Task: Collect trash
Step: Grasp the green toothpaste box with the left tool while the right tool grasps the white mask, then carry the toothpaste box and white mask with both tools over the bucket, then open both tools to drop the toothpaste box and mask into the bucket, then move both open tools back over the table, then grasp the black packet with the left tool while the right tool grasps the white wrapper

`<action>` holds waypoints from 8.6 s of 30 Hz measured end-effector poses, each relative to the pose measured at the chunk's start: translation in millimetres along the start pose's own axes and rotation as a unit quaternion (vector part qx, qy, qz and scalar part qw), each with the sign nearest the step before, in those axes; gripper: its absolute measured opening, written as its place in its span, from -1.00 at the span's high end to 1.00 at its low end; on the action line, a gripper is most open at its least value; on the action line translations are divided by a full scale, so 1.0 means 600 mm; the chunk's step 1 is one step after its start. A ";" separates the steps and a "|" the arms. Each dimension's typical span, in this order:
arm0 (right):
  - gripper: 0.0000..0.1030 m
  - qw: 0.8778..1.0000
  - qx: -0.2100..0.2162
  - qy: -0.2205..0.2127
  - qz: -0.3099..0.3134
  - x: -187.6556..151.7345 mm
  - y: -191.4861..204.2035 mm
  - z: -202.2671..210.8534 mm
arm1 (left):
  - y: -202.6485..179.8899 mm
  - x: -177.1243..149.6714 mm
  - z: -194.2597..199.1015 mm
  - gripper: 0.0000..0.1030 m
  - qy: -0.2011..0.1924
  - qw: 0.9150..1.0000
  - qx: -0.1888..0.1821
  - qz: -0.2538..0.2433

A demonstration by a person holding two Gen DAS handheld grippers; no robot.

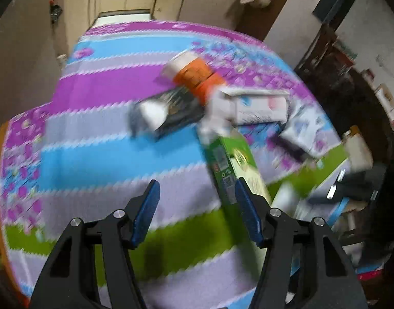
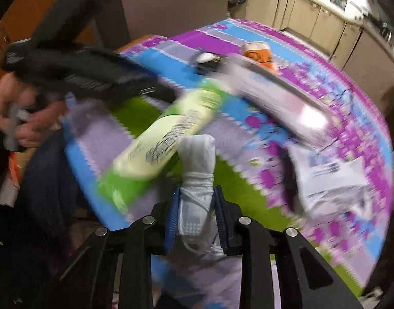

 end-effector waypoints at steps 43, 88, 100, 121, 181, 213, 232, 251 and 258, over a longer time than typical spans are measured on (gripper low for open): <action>0.48 0.911 -0.172 -0.315 -0.204 -0.065 -0.038 0.236 | -0.156 -0.028 0.155 0.34 -0.203 0.961 0.170 -0.085; 0.48 0.756 -0.408 -0.347 -0.376 -0.463 -0.241 0.651 | -0.693 0.048 0.131 0.34 -0.255 0.932 -0.032 -0.256; 0.48 0.765 -0.385 -0.272 -0.440 -0.560 -0.374 0.637 | -0.784 0.051 0.031 0.34 -0.169 0.939 -0.073 -0.290; 0.47 0.783 -0.282 -0.158 -0.530 -0.644 -0.520 0.500 | -0.851 0.024 -0.155 0.34 0.051 0.943 -0.084 -0.317; 0.29 0.776 -0.283 -0.177 -0.535 -0.632 -0.526 0.515 | -0.843 0.039 -0.165 -0.41 0.021 0.945 -0.029 -0.324; -0.89 0.873 -0.169 -0.343 -0.303 -0.254 -0.134 0.355 | 0.026 0.093 -0.011 -0.44 -0.055 0.971 0.084 -0.215; -0.46 0.844 -0.040 -0.195 -0.498 -0.051 -0.297 0.075 | 0.023 0.057 -0.065 0.08 -0.037 0.977 0.064 -0.198; 0.22 0.839 -0.073 -0.204 -0.499 -0.038 -0.309 0.053 | 0.022 0.045 -0.046 0.41 -0.061 0.989 0.055 -0.126; 0.28 0.850 -0.093 -0.246 -0.458 -0.053 -0.276 0.114 | 0.016 0.040 -0.001 0.41 -0.088 0.989 0.052 -0.107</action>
Point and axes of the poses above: each gripper's, at about its wrist camera, not at the fingertips, and z roughly against the way its jaws point, y to its left, x to its top, the point moved 7 cm from there along -z, roughly the way its jaws point, and after that the axes turned 5 degrees about -z, right-handed, at the moved point
